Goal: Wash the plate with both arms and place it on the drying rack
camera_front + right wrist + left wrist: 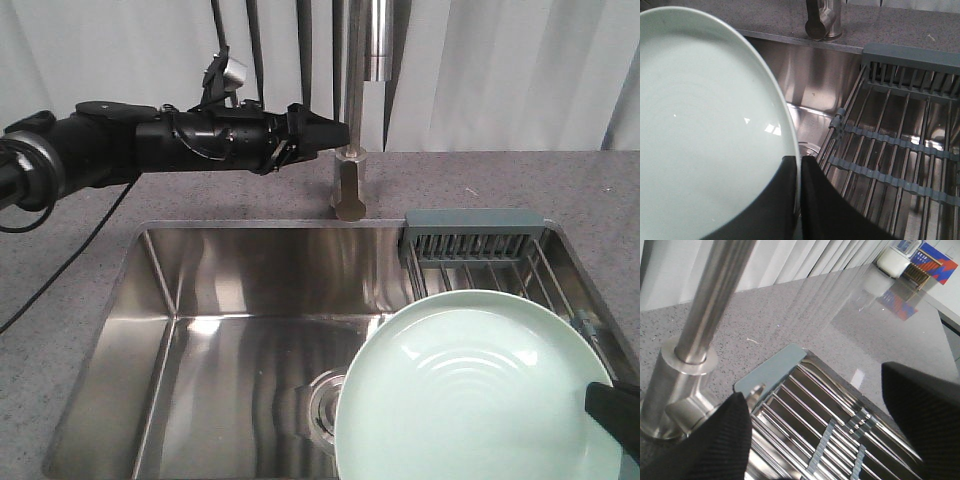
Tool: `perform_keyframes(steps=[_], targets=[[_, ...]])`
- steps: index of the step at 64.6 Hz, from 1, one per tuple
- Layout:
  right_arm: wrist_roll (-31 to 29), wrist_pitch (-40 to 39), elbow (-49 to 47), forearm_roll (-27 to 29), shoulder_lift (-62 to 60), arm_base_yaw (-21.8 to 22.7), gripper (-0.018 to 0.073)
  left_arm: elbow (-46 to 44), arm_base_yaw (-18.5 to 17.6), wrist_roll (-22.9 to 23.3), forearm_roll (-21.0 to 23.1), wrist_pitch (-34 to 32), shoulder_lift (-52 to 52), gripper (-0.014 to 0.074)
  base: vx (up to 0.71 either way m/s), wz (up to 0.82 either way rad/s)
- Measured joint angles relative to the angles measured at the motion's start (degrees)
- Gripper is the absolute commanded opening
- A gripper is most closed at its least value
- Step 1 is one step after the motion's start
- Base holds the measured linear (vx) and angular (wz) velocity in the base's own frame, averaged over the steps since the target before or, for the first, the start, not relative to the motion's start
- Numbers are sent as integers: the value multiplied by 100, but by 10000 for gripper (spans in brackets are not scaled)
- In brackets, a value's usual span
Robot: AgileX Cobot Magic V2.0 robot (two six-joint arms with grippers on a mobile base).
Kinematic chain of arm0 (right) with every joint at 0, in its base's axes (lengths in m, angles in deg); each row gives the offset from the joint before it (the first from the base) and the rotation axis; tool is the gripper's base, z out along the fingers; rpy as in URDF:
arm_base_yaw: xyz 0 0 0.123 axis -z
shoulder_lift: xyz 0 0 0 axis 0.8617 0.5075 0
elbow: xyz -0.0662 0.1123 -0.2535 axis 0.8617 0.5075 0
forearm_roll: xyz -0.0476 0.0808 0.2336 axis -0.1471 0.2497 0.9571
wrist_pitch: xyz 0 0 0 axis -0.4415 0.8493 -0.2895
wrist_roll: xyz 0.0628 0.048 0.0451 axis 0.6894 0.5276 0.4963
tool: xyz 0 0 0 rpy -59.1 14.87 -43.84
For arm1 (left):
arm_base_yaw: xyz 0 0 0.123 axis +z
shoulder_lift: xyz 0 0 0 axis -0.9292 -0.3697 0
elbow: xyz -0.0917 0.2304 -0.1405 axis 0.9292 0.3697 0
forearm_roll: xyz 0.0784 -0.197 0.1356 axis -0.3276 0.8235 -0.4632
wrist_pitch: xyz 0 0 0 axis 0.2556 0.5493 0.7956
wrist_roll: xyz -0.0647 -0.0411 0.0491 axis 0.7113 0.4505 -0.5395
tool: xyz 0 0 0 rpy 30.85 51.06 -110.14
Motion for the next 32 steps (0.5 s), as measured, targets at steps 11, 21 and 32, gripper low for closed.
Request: perform_keyframes(steps=[11,21,32], targets=[[0,0,0,0,0,0,-1,-576,-63,5,101,-47,-499,538,0,0],[0,0,0,0,0,0,-1,-938,-74,5,222,-58,-839,538,0,0],[0,0,0,0,0,0,-1,-1071,-81,5,598,-2,-1053,538,0,0]])
